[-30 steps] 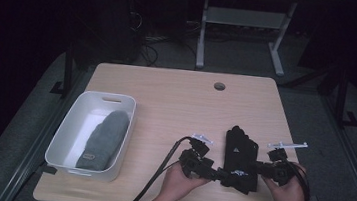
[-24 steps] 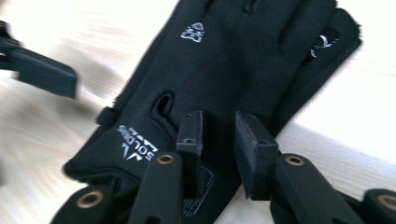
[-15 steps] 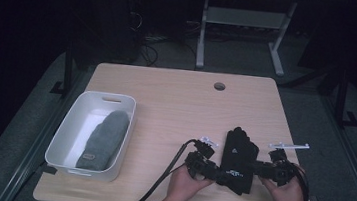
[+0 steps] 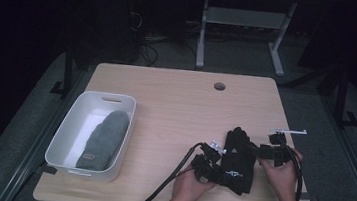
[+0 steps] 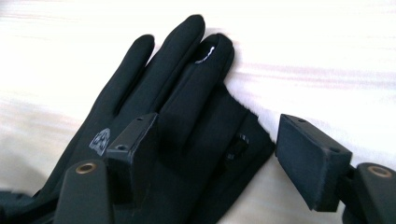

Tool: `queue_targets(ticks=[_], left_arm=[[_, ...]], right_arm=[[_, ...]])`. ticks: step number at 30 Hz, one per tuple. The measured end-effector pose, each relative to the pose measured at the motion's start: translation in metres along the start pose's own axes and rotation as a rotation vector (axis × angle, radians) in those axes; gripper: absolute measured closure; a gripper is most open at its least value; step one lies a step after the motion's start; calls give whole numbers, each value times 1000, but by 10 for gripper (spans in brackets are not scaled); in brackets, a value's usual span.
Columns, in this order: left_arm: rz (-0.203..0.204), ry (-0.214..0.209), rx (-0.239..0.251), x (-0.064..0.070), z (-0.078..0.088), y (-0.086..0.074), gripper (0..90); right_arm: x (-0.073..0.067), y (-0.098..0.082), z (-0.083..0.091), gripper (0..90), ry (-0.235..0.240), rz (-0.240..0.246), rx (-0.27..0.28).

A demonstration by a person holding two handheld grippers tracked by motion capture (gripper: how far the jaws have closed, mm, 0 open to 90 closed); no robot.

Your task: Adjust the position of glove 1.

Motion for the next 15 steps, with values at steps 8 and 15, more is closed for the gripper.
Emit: queue_targets(ticks=[8, 15], left_arm=[[-25, 22, -30, 0, -4, 5, 600], [32, -41, -35, -7, -3, 6, 753]], right_arm=[[1, 0, -9, 433, 1, -8, -13], [1, -1, -10, 639, 82, -44, -39]])
Point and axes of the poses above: each handheld gripper's, and its own axes: z roughly backward along the jaws, y roughly out of its top, x roughly to its right, the point moved 5 cm from there along -z, roughly forward along the jaws, and after that the axes turned 9 degrees about -y, right-handed, at the moved point
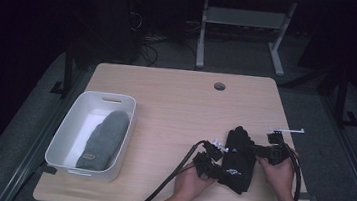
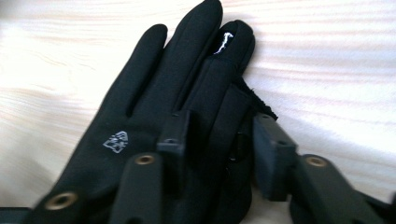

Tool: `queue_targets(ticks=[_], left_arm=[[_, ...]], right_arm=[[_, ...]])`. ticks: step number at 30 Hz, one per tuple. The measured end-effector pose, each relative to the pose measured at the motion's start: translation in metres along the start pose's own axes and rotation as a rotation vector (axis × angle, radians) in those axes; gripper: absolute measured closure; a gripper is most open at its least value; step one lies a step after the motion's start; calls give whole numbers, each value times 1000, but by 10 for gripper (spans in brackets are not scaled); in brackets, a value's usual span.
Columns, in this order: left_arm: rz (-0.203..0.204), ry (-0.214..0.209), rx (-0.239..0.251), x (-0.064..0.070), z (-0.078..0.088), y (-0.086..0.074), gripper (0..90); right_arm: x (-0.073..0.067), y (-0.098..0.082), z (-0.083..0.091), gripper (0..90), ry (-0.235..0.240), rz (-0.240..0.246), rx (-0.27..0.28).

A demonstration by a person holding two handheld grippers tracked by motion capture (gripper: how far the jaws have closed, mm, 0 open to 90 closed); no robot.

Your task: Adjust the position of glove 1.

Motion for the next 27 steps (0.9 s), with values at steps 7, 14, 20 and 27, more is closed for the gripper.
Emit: queue_targets(ticks=[7, 14, 20, 27], left_arm=[[56, -79, 27, -9, 6, -1, 787], [83, -100, 46, -14, 15, -5, 791], [91, -110, 72, -17, 35, -7, 792], [79, -101, 99, -17, 57, -7, 792]], right_arm=[[2, 2, 9, 712, 85, -71, 23], [-3, 4, 14, 713, 133, -98, 40], [-16, 10, 20, 716, 184, -105, 52], [-32, 20, 26, 716, 223, -95, 62]])
Point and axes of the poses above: each handheld gripper's, and its own axes: z roughly backward along the jaws, y roughly out of its top, x roughly to its right, the point moved 5 cm from there along -z, roughly forward along the jaws, and after that the axes turned 9 degrees about -y, right-handed, at the moved point
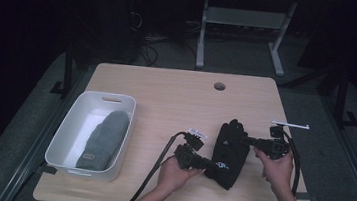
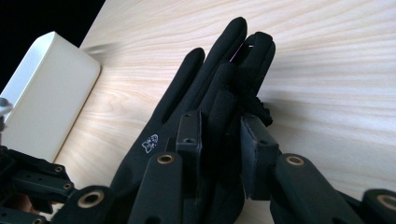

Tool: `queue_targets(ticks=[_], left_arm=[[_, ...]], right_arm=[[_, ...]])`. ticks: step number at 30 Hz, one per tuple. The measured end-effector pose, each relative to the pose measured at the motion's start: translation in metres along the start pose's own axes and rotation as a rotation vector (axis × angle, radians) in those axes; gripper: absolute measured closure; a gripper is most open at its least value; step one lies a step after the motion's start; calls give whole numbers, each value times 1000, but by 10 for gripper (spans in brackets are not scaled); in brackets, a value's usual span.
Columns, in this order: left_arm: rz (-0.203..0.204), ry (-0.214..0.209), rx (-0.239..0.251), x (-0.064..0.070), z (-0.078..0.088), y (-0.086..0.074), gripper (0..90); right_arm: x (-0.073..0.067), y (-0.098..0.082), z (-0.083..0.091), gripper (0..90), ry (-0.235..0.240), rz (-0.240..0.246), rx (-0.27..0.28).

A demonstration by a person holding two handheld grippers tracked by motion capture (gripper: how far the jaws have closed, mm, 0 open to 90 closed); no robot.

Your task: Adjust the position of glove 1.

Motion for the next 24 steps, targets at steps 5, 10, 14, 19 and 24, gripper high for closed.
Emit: queue_targets(ticks=[5, 10, 14, 19, 24], left_arm=[[-5, 7, 15, 0, 13, 0, 792], [-6, 8, 28, 0, 25, 0, 792], [-11, 13, 37, 1, 32, -1, 792], [-12, 16, 46, 1, 38, -1, 792], [-13, 19, 49, 0, 46, -2, 792]], right_arm=[[-11, 6, -1, 717, 30, 1, 11], [-21, 10, -2, 717, 60, -4, 10], [-29, 14, -3, 717, 73, 6, 14], [-36, 18, -4, 716, 89, 6, 18], [-45, 21, -6, 717, 107, 13, 17]])
Point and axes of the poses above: each handheld gripper's, and its own axes: z roughly backward along the jaws, y roughly out of its top, x roughly to its right, the point moved 5 cm from there along -z, roughly forward along the jaws, and after that the axes turned 9 degrees about -y, right-handed, at the moved point
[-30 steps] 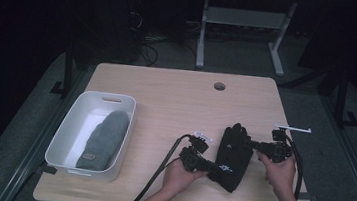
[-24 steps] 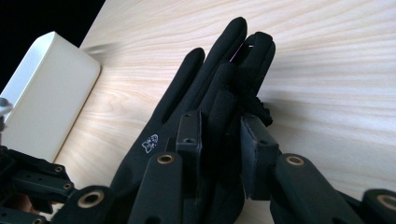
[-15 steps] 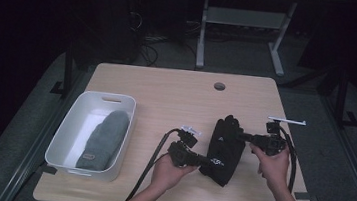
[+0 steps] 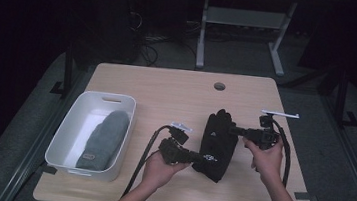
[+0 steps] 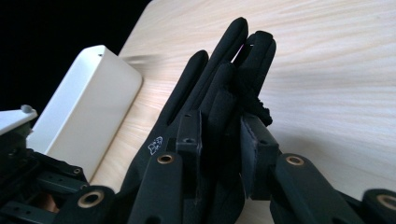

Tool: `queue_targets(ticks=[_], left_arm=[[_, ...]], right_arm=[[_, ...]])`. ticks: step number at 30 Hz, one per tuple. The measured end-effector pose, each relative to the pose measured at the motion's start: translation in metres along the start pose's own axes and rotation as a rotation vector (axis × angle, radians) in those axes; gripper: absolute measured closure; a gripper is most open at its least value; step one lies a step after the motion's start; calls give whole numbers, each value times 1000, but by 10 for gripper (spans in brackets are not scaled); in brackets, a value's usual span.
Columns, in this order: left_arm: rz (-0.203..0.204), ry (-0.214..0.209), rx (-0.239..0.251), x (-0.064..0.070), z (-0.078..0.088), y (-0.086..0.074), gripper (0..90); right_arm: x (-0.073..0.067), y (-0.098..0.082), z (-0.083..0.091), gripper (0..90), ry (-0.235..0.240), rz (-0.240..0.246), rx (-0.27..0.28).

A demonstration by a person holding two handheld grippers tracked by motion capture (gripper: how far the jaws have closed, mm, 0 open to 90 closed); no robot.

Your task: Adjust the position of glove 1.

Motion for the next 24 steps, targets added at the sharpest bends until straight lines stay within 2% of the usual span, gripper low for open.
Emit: queue_targets(ticks=[11, 24], left_arm=[[1, -1, 20, 0, 14, -2, 792], [3, 11, 54, -1, 41, -1, 792]], right_arm=[[-14, 7, -4, 717, 33, 3, -3], [-41, 20, -15, 717, 71, 23, -9]])
Point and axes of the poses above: each handheld gripper's, and its own axes: z roughly backward along the jaws, y roughly out of its top, x roughly to its right, the point moved 5 cm from there along -z, roughly forward along the jaws, and after that the axes turned 9 degrees about -y, right-handed, at the moved point
